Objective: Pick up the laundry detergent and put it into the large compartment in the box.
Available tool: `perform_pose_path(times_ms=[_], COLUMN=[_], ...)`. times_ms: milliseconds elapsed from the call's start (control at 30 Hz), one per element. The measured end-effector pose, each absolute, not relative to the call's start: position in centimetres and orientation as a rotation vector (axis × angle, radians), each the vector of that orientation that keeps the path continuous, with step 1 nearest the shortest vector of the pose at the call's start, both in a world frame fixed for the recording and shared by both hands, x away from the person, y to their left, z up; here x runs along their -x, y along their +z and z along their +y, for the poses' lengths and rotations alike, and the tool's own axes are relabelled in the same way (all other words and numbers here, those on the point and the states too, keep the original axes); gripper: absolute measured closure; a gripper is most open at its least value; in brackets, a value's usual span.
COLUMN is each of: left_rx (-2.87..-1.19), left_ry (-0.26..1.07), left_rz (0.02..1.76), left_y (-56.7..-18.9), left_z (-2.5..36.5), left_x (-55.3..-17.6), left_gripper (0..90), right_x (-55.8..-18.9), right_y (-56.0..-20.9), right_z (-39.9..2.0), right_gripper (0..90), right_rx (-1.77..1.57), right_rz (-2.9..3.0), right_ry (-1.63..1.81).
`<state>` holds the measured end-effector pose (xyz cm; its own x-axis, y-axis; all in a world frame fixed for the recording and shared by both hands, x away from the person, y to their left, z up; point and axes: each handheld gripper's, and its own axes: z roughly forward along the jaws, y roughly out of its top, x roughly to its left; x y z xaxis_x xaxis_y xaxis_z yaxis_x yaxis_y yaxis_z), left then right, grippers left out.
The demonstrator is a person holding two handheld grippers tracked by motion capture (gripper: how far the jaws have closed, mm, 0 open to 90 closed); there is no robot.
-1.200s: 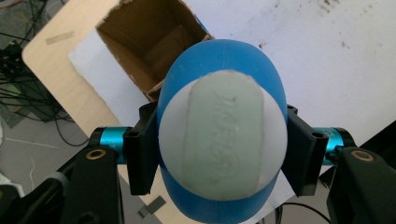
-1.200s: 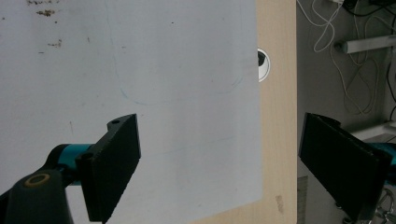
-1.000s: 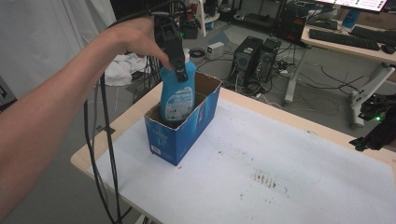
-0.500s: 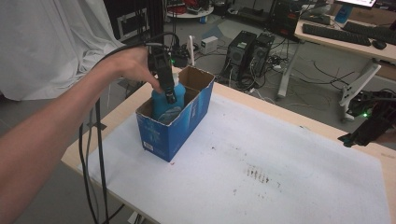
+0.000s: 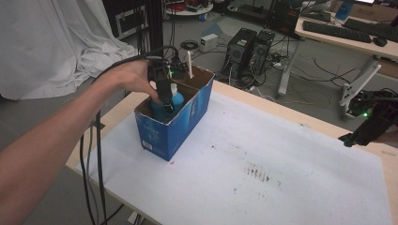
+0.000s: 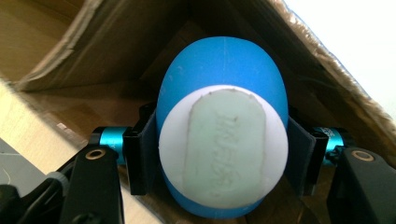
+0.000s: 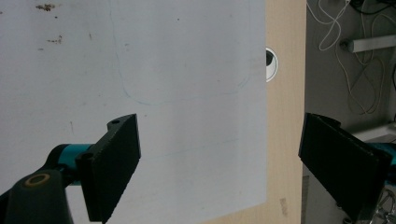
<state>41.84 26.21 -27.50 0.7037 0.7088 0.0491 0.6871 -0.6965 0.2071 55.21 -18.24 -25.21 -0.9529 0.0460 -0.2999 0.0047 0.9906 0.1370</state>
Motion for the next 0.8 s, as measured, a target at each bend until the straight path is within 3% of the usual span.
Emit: perform_pose_path(times_ms=[800], left_rx=[-2.75], left_ry=[0.215], left_rz=[1.099], left_y=[-27.72], left_z=[25.76], left_x=[-41.2], left_gripper=[35.8], right_x=[-55.11], right_y=[-25.29], right_z=[-18.37], right_gripper=[12.0], right_rx=[-0.042], right_rz=[2.831], right_ry=[0.199])
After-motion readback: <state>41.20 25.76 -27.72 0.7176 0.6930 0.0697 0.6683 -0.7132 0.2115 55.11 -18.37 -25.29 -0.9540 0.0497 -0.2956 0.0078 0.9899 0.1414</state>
